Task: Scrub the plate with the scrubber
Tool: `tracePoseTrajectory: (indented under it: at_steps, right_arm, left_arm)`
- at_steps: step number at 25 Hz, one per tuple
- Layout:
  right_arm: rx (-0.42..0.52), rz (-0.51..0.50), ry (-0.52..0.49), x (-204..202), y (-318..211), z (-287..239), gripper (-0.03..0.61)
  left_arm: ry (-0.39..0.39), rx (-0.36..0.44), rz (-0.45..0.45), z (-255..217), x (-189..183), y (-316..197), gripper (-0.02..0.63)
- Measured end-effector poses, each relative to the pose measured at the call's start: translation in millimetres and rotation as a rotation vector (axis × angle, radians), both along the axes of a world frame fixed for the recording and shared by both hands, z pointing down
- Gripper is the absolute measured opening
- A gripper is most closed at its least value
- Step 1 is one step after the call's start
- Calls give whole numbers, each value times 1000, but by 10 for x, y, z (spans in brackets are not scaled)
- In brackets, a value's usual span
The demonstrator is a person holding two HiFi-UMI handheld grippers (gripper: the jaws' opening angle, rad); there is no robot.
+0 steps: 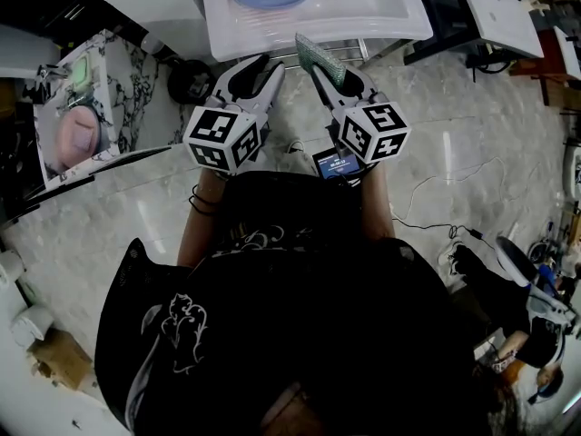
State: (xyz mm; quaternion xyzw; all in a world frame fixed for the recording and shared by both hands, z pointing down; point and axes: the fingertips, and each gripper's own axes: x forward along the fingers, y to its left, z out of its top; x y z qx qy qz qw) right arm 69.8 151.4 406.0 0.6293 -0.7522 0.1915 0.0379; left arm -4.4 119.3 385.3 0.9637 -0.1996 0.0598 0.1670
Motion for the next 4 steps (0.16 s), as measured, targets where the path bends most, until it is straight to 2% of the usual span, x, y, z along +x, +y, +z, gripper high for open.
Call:
tracePoseTrajectory:
  at_steps: [4]
  right_arm:
    - [1, 4, 3, 26, 18, -4, 89]
  left_arm:
    - [1, 1, -2, -5, 4, 10, 123]
